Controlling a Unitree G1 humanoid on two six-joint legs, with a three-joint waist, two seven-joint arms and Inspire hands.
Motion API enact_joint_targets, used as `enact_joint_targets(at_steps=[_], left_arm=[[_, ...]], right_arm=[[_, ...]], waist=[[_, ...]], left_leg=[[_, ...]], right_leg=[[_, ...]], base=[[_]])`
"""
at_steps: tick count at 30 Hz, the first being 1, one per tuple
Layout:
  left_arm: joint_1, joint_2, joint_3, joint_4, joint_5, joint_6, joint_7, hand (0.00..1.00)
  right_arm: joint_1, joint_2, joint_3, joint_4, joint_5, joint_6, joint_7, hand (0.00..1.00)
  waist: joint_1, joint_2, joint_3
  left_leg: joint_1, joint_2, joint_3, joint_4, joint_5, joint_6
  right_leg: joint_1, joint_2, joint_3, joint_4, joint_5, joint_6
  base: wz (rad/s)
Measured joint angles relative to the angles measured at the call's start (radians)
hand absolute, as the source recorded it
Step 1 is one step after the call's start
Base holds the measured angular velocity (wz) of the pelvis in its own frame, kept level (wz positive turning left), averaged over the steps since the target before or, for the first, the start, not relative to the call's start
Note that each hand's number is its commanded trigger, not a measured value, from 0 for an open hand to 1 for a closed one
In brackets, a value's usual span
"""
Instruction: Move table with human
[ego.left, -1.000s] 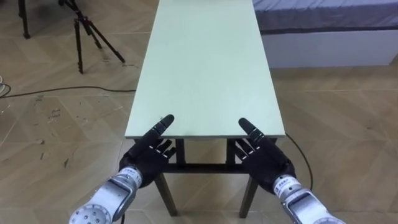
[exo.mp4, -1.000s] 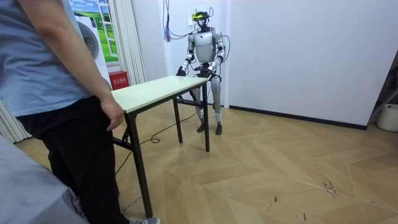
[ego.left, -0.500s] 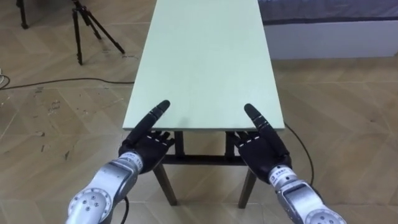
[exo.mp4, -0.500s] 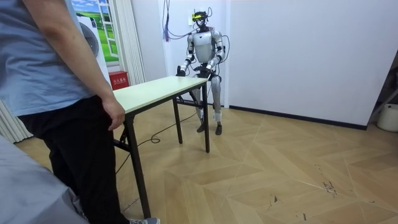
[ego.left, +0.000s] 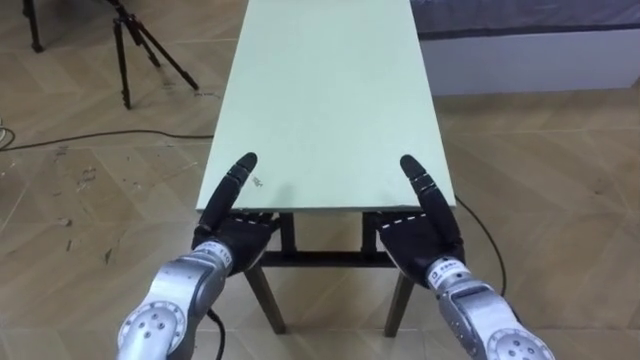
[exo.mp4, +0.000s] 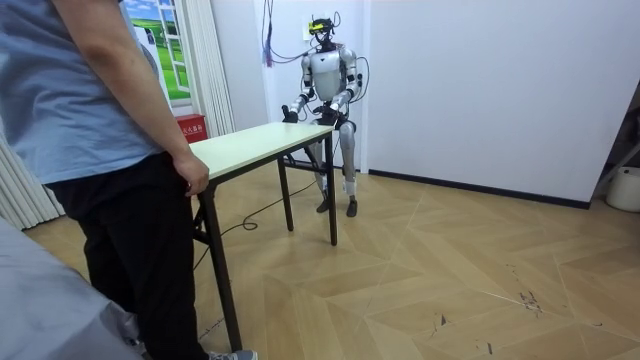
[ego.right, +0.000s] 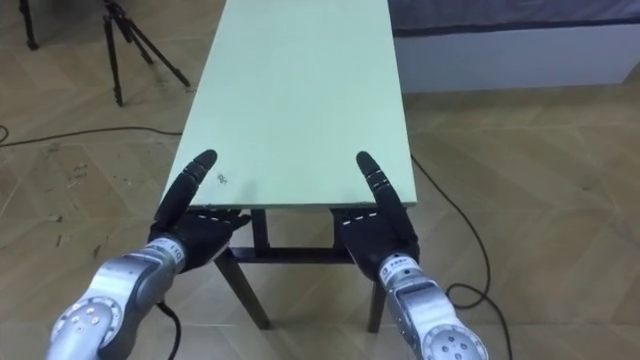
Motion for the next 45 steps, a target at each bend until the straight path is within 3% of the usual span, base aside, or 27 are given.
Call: enact_joint_targets(at_steps=[1,2,3,4,5,9,14,19,33,45], left_arm=[[0.0,-0.003,0.0,0.0,0.0,-0.004,0.001,0.67],[0.001,-0.009,0.0,0.0,0.0,-0.012,0.002,0.91],[0.003,-0.01,0.0,0.0,0.0,-0.014,0.002,1.0],[0.004,-0.011,0.0,0.0,0.0,-0.014,0.002,1.0],[0.006,-0.013,0.0,0.0,0.0,-0.015,0.002,1.0],[0.013,-0.041,0.0,0.0,0.0,-0.052,0.002,1.0],[0.026,-0.043,-0.016,0.0,0.003,-0.056,0.031,1.0],[0.039,-0.069,-0.025,0.0,0.01,-0.056,0.047,1.0],[0.05,-0.075,-0.062,-0.001,0.065,-0.082,0.033,1.0],[0.05,-0.076,-0.073,0.0,0.069,-0.1,0.026,1.0]], right_arm=[[0.0,0.0,0.0,-0.001,0.0,-0.001,-0.003,0.0],[0.0,0.0,0.0,-0.004,0.0,-0.002,-0.012,0.0],[0.0,0.0,0.0,-0.008,0.0,-0.002,-0.021,0.04],[0.0,0.0,0.0,-0.008,0.0,-0.003,-0.023,0.87],[0.001,0.001,0.0,-0.011,0.0,-0.003,-0.026,0.99],[0.003,0.022,0.002,-0.018,0.001,-0.033,-0.036,1.0],[0.011,0.024,0.013,-0.017,-0.008,-0.052,-0.097,1.0],[0.035,0.024,0.013,-0.012,-0.011,-0.073,-0.12,1.0],[0.049,0.03,0.05,-0.012,-0.037,-0.138,-0.117,1.0],[0.05,0.038,0.05,-0.012,-0.048,-0.148,-0.116,1.0]], waist=[[0.001,0.0,-0.0001],[0.002,0.0,-0.0001],[0.002,0.0,-0.0001],[0.002,0.0,-0.0001],[0.002,0.0,-0.0001],[0.002,0.0,-0.0003],[0.003,-0.001,-0.0005],[0.02,-0.002,-0.0008],[0.027,-0.009,0.0008],[0.027,-0.014,0.0041]], left_leg=[[0.001,0.0,0.0,0.0,0.0,0.0],[0.003,0.0,0.0,-0.001,0.0,0.0],[0.004,0.0,0.0,-0.002,0.0,0.0],[0.004,0.0,0.0,-0.002,0.0,0.0],[0.004,0.0,0.0,-0.002,0.0,0.0],[0.007,0.0,0.0,-0.01,0.0,0.0],[0.006,0.0,-0.001,-0.017,0.0,0.0],[0.013,0.005,-0.001,-0.034,0.0,0.0],[0.034,0.005,-0.003,-0.046,0.0,0.0],[0.034,0.005,-0.003,-0.046,0.0,0.0]], right_leg=[[0.001,0.0,0.0,0.0,0.0,0.0],[0.002,0.0,0.001,0.001,0.0,0.0],[0.003,0.0,0.001,0.001,0.0,0.0],[0.003,0.0,0.001,0.001,0.0,0.0],[0.002,0.0,0.001,0.001,0.0,0.0],[0.001,0.001,0.001,0.0,0.0,0.0],[-0.001,0.002,-0.004,-0.001,0.0,0.0],[-0.001,0.008,0.001,-0.002,0.0,0.0],[0.015,0.009,0.005,-0.002,0.0,0.0],[0.016,0.01,0.005,-0.002,0.0,0.0]], base=[[-0.03],[0.0],[0.0],[0.0],[0.0],[0.0],[0.0],[0.01],[0.01],[0.0]])
